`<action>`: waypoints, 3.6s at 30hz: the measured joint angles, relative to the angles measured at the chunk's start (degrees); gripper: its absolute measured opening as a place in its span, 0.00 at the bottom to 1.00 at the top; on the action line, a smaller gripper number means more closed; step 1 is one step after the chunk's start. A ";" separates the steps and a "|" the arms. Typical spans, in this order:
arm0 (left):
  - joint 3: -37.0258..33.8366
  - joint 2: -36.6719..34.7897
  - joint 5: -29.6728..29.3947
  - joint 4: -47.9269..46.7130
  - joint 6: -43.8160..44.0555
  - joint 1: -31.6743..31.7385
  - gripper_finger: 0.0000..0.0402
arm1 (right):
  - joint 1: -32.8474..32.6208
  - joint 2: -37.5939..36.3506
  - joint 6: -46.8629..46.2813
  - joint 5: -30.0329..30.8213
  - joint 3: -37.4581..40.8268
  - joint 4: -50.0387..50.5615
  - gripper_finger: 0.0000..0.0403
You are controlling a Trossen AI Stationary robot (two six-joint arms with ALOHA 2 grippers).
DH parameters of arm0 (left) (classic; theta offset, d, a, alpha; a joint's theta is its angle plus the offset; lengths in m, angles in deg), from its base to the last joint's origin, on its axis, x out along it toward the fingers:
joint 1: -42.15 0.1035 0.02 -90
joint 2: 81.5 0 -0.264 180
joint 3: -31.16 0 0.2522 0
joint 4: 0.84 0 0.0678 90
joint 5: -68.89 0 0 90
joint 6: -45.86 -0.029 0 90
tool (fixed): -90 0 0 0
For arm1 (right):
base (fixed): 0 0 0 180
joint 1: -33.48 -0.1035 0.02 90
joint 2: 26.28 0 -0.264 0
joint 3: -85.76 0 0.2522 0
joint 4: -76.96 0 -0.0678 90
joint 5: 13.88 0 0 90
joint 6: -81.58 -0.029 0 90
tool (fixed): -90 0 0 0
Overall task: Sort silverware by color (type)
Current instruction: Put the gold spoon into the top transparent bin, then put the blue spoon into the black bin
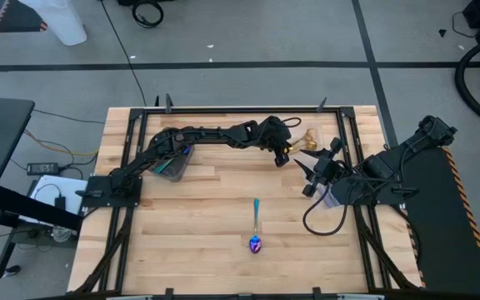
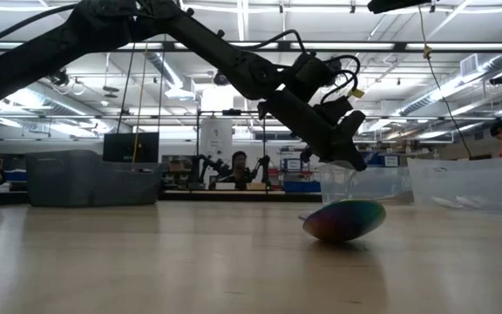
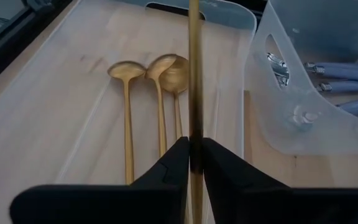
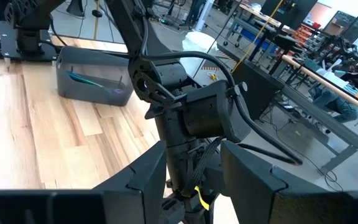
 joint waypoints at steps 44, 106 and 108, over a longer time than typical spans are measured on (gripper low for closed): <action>0.02 -11.58 -1.84 -34.31 -35.89 -13.48 0.15 | -0.01 0.00 -0.16 -4.05 0.04 -1.47 0.40; -0.04 -13.70 -5.23 -52.26 -36.88 -22.97 0.39 | -2.76 -1.41 -2.68 -31.07 1.95 -5.94 0.66; -0.27 -13.76 -5.19 -52.49 -36.87 -23.37 0.39 | -3.27 -1.98 -4.46 -30.93 1.93 -4.54 0.67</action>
